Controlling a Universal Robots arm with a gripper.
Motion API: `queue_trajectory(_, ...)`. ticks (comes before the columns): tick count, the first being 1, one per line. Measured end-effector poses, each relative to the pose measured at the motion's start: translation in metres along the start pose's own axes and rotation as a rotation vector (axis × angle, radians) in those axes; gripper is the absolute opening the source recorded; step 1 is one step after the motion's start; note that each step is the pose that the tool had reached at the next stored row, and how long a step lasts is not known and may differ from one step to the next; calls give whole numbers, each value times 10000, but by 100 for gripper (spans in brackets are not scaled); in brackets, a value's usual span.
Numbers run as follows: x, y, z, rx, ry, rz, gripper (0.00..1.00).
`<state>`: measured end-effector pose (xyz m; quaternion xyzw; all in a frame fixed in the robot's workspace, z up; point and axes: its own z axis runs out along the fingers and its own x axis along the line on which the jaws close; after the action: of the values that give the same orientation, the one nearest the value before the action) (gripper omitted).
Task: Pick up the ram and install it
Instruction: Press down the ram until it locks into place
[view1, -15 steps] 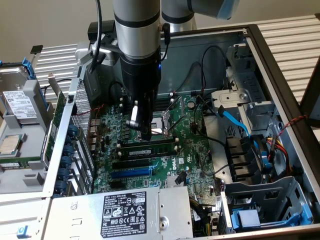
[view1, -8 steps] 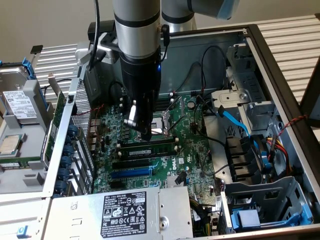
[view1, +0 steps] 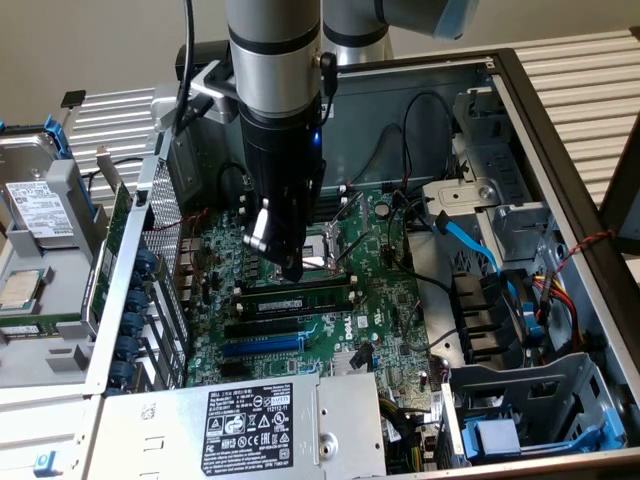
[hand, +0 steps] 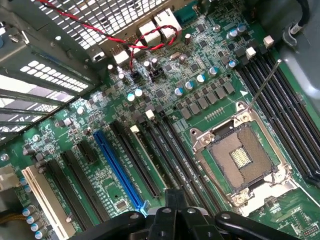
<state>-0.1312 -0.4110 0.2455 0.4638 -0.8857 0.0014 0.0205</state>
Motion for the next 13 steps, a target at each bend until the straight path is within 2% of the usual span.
queue_trajectory(13, 1, 0, 0, -53, -15, 1616, 10)
